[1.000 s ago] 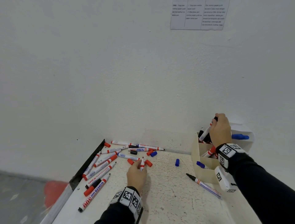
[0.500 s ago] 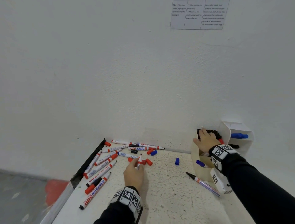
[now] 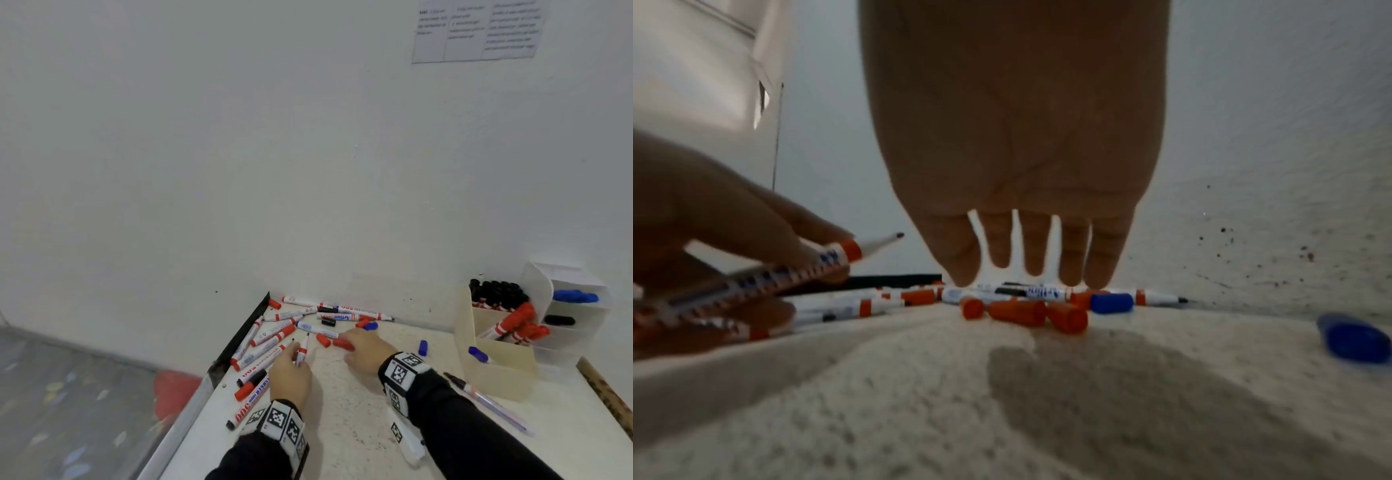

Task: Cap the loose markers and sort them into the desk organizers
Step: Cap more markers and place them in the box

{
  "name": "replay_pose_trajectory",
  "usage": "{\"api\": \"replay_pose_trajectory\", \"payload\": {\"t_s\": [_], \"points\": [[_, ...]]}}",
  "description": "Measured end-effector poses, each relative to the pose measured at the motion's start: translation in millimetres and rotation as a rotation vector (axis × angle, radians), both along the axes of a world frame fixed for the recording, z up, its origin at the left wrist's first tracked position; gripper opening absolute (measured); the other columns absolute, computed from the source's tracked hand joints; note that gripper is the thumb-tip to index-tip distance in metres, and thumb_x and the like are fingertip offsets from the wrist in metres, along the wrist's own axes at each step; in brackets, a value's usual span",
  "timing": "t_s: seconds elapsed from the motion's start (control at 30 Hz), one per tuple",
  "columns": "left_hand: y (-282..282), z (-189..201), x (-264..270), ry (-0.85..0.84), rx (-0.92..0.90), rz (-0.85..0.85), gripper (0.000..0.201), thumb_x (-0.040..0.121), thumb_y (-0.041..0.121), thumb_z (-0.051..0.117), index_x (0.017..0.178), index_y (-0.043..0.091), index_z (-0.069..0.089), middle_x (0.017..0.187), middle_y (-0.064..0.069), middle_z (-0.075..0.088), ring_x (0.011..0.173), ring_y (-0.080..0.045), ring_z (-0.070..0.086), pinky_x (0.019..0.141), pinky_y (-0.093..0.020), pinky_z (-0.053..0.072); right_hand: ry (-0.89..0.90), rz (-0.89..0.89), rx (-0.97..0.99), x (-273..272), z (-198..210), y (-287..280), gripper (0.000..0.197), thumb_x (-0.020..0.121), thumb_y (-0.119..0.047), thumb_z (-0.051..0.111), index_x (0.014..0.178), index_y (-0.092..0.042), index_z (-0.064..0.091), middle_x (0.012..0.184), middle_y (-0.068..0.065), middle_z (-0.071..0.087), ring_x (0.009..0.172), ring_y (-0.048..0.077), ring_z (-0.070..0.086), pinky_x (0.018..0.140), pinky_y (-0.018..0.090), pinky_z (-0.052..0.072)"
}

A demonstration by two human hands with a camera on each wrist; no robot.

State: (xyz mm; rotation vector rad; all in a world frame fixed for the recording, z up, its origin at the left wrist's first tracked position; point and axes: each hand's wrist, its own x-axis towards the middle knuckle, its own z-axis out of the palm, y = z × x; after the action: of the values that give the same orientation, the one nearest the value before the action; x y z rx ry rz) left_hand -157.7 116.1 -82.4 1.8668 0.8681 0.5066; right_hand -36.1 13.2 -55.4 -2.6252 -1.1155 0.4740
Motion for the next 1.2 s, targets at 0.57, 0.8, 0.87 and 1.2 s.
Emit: {"api": "replay_pose_trajectory", "payload": {"t_s": [0.57, 0.8, 0.87, 1.2], "points": [[-39.4, -3.1, 20.6, 0.125, 0.148, -0.272, 0.033, 0.092, 0.018, 0.053, 0.124, 0.023, 0.056, 0.122, 0.002, 0.059, 0.108, -0.011, 0.056, 0.097, -0.024, 0.045, 0.073, -0.446, 0.337, 6.1, -15.4, -52.6, 0.023, 0.078, 0.004, 0.05, 0.079, -0.018, 0.044, 0.083, 0.002, 0.049, 0.069, 0.013, 0.044, 0.059, 0.02, 0.036], [-54.6, -4.8, 27.7, 0.128, 0.305, -0.338, 0.029, 0.095, 0.02, 0.046, 0.121, 0.026, 0.059, 0.115, 0.006, 0.063, 0.103, -0.012, 0.059, 0.091, -0.027, 0.048, 0.104, -0.276, 0.469, 0.5, -14.9, -73.0, 0.032, 0.088, 0.003, 0.049, 0.101, -0.025, 0.056, 0.094, -0.006, 0.047, 0.083, 0.003, 0.049, 0.071, 0.009, 0.036], [-56.9, -6.8, 27.8, 0.105, 0.316, -0.375, 0.028, 0.095, 0.021, 0.047, 0.118, 0.028, 0.06, 0.112, 0.008, 0.065, 0.1, -0.011, 0.059, 0.091, -0.027, 0.048, 0.135, -0.278, 0.494, -2.7, -14.9, -76.6, 0.029, 0.087, 0.004, 0.052, 0.093, -0.024, 0.053, 0.091, -0.007, 0.052, 0.08, 0.002, 0.053, 0.064, 0.008, 0.039], [-56.2, -12.3, 26.1, 0.089, 0.392, -0.362, 0.028, 0.097, 0.023, 0.042, 0.118, 0.028, 0.06, 0.109, 0.01, 0.064, 0.096, -0.01, 0.058, 0.088, -0.029, 0.047, 0.19, -0.407, 0.668, -11.4, -22.2, -79.0, 0.026, 0.088, 0.0, 0.052, 0.089, -0.026, 0.055, 0.1, 0.003, 0.061, 0.089, 0.011, 0.057, 0.074, 0.015, 0.042]]}}
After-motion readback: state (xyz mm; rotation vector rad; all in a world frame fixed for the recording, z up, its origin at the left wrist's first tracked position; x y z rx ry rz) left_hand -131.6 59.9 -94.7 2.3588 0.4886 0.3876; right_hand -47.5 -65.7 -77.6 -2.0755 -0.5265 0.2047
